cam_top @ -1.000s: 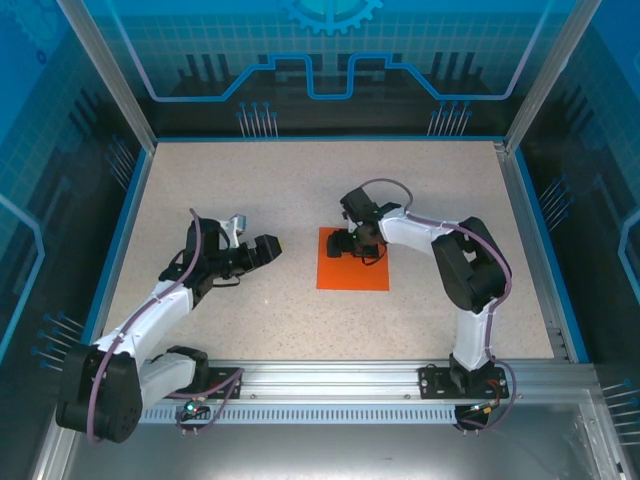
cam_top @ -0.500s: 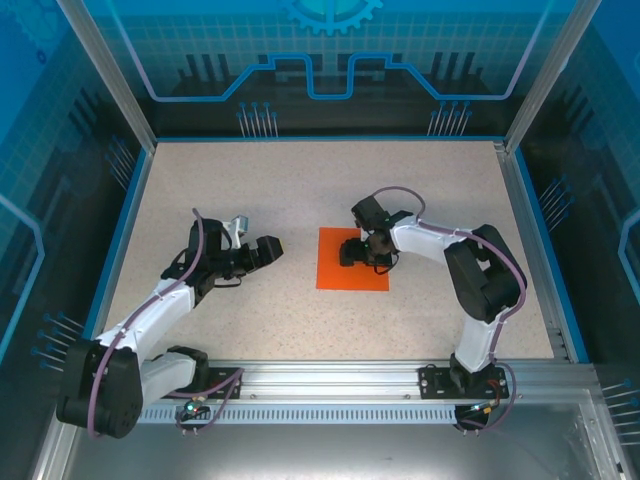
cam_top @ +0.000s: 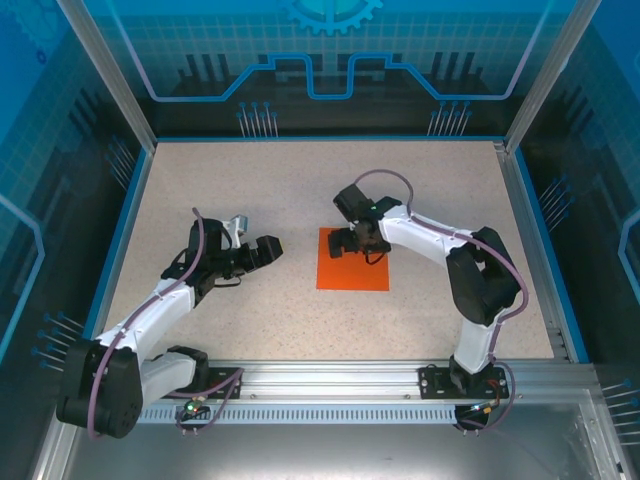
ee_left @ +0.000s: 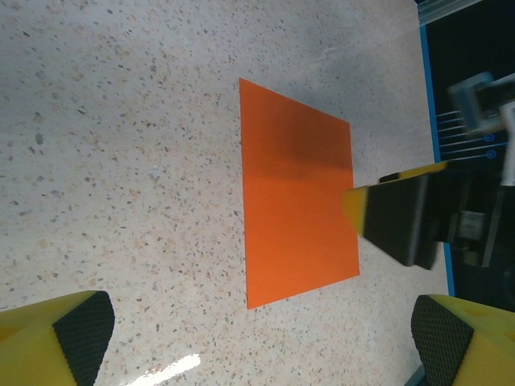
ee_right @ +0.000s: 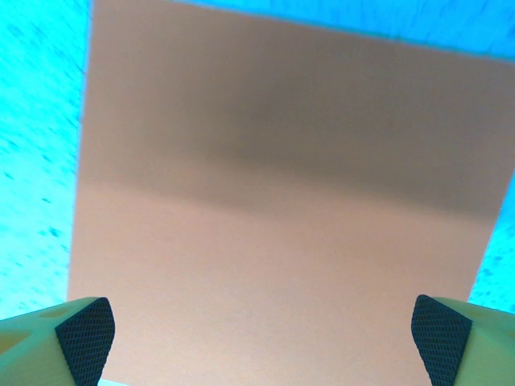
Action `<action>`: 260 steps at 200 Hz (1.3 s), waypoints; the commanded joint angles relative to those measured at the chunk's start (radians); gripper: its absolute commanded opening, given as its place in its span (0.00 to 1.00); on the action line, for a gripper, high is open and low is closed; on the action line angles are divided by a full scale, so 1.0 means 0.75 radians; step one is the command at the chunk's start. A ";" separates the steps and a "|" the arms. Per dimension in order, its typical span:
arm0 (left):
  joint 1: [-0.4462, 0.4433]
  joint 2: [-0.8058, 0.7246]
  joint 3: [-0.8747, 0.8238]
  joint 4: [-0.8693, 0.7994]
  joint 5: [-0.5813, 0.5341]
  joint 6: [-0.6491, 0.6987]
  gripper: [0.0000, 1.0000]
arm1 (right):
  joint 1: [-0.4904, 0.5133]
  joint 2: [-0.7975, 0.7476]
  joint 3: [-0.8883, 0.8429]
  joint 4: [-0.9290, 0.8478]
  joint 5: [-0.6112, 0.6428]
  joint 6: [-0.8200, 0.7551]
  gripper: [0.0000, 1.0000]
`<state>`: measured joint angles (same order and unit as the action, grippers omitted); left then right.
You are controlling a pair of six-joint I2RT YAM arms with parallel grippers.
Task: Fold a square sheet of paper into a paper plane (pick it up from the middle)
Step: Move the paper to the center of the table, then fold the square sheet of paper in half at the center of the table.
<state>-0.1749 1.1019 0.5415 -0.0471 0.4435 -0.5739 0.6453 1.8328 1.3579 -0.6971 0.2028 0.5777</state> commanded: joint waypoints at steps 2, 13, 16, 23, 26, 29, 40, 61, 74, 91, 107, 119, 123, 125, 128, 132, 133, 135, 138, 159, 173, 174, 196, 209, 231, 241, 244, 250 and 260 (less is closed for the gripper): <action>-0.012 -0.002 0.036 0.006 -0.062 0.023 0.98 | 0.041 0.039 0.063 -0.099 0.109 0.053 0.99; -0.012 -0.004 0.034 0.011 -0.082 0.025 0.99 | 0.042 0.062 0.072 -0.063 0.074 0.035 0.99; -0.012 -0.005 0.033 0.013 -0.090 0.021 0.98 | 0.042 0.078 0.084 -0.076 0.071 0.049 0.99; -0.012 -0.008 0.030 0.016 -0.110 0.019 0.98 | 0.036 0.124 0.130 -0.152 0.065 0.121 0.99; -0.012 -0.010 0.028 0.020 -0.115 0.017 0.98 | 0.033 0.146 0.157 -0.187 0.052 0.144 0.99; -0.012 -0.009 0.026 0.024 -0.120 0.016 0.98 | 0.029 0.169 0.176 -0.210 0.035 0.161 0.99; -0.012 -0.014 0.016 0.045 -0.137 0.005 0.98 | 0.040 0.218 0.206 -0.210 -0.001 0.174 0.99; -0.012 -0.017 0.006 0.070 -0.154 -0.014 0.99 | 0.058 0.261 0.214 -0.179 0.005 0.222 0.99; -0.012 -0.019 0.010 0.066 -0.160 -0.014 0.98 | 0.054 0.284 0.221 -0.180 0.012 0.247 1.00; -0.012 -0.019 0.012 0.063 -0.160 -0.015 0.98 | 0.052 0.301 0.230 -0.195 0.028 0.262 0.99; -0.012 -0.009 0.018 0.063 -0.147 -0.014 0.98 | 0.046 0.305 0.230 -0.197 0.019 0.267 0.99; -0.012 0.004 0.022 0.065 -0.134 -0.014 0.99 | 0.042 0.313 0.235 -0.193 0.000 0.267 0.99; -0.012 0.008 0.022 0.066 -0.130 -0.016 0.99 | 0.038 0.318 0.235 -0.191 -0.007 0.266 0.99; -0.012 0.009 0.022 0.065 -0.129 -0.015 0.99 | 0.037 0.319 0.236 -0.191 -0.011 0.267 0.99; -0.012 0.012 0.022 0.067 -0.126 -0.014 0.99 | 0.036 0.321 0.236 -0.190 -0.013 0.267 0.99; -0.012 0.015 0.022 0.069 -0.125 -0.016 0.98 | 0.034 0.325 0.235 -0.189 -0.016 0.267 0.99; -0.012 0.015 0.022 0.069 -0.123 -0.016 0.98 | 0.034 0.325 0.235 -0.189 -0.017 0.267 0.99; -0.012 0.016 0.022 0.070 -0.121 -0.016 0.99 | 0.032 0.327 0.235 -0.188 -0.019 0.266 1.00; -0.012 0.019 0.022 0.072 -0.117 -0.016 0.98 | 0.030 0.331 0.236 -0.187 -0.022 0.263 1.00; -0.012 0.033 0.026 0.082 -0.086 -0.014 0.98 | 0.018 0.349 0.230 -0.194 -0.022 0.257 0.99; -0.012 0.037 0.028 0.087 -0.068 -0.012 0.99 | 0.013 0.367 0.225 -0.195 -0.042 0.246 0.99; -0.012 0.036 0.030 0.087 -0.068 -0.011 0.98 | 0.013 0.368 0.225 -0.195 -0.043 0.245 0.99; -0.012 0.040 0.031 0.089 -0.066 -0.010 0.98 | 0.013 0.392 0.199 -0.193 -0.042 0.258 0.99; -0.012 0.043 0.031 0.088 -0.062 -0.012 0.99 | 0.014 0.399 0.177 -0.181 -0.055 0.259 0.99; -0.012 0.045 0.031 0.086 -0.055 -0.007 0.98 | 0.017 0.377 0.196 -0.199 -0.042 0.241 0.99; -0.012 0.047 0.029 0.085 -0.053 -0.006 0.99 | 0.014 0.351 0.205 -0.201 -0.046 0.236 0.99; -0.012 0.048 0.029 0.087 -0.053 -0.007 0.98 | 0.014 0.344 0.209 -0.202 -0.047 0.234 0.99; -0.012 0.049 0.029 0.088 -0.055 -0.008 0.98 | 0.011 0.328 0.217 -0.207 -0.039 0.234 0.99; -0.012 0.054 0.031 0.089 -0.048 -0.008 0.98 | 0.005 0.309 0.227 -0.214 -0.030 0.230 0.99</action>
<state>-0.1753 1.1324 0.5415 -0.0086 0.3752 -0.5774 0.6601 2.0918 1.5131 -0.8150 0.1829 0.7582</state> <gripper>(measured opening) 0.986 0.994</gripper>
